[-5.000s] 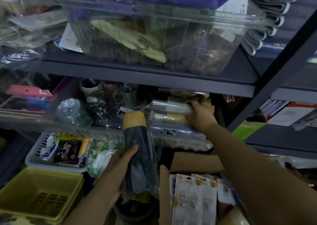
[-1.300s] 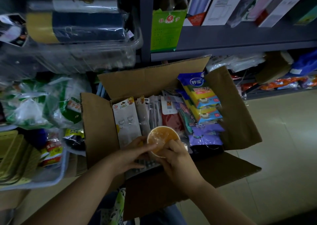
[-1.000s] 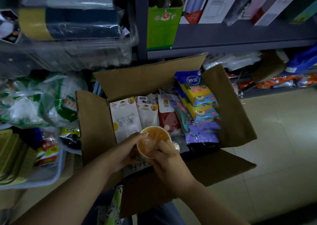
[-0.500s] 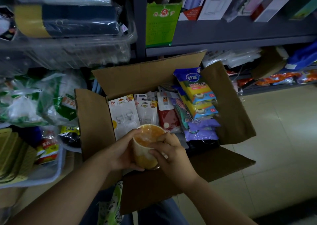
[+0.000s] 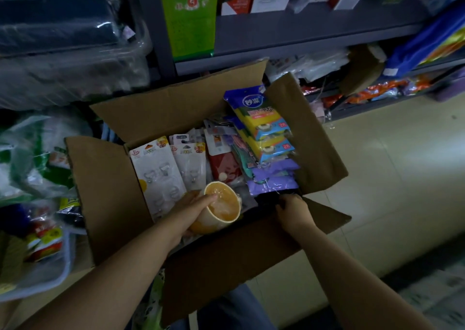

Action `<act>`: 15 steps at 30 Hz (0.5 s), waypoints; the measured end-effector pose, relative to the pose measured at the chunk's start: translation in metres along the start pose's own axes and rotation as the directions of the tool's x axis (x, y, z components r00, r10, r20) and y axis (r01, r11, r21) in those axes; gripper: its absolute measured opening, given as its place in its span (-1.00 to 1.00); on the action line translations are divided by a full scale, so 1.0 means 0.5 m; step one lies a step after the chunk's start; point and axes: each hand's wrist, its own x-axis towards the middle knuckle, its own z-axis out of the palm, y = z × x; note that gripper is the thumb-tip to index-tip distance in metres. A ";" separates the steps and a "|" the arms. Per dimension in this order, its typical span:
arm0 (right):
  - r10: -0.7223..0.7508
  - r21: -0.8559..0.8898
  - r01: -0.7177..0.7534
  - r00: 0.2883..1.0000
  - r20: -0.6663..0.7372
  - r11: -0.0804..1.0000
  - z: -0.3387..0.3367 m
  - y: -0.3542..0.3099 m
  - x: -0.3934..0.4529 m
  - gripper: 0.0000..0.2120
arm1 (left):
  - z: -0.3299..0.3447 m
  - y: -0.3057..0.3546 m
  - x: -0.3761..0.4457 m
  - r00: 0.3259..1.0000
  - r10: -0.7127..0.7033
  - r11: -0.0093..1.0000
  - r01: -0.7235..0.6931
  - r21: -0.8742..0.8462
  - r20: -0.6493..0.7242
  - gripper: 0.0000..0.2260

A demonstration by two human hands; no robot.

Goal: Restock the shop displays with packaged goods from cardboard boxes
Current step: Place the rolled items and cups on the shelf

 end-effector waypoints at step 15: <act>0.245 0.254 -0.183 0.939 -0.243 0.950 0.080 0.043 0.079 -0.70 | 0.002 -0.029 0.018 1.000 -0.018 0.976 0.019 -0.216 0.006 -0.90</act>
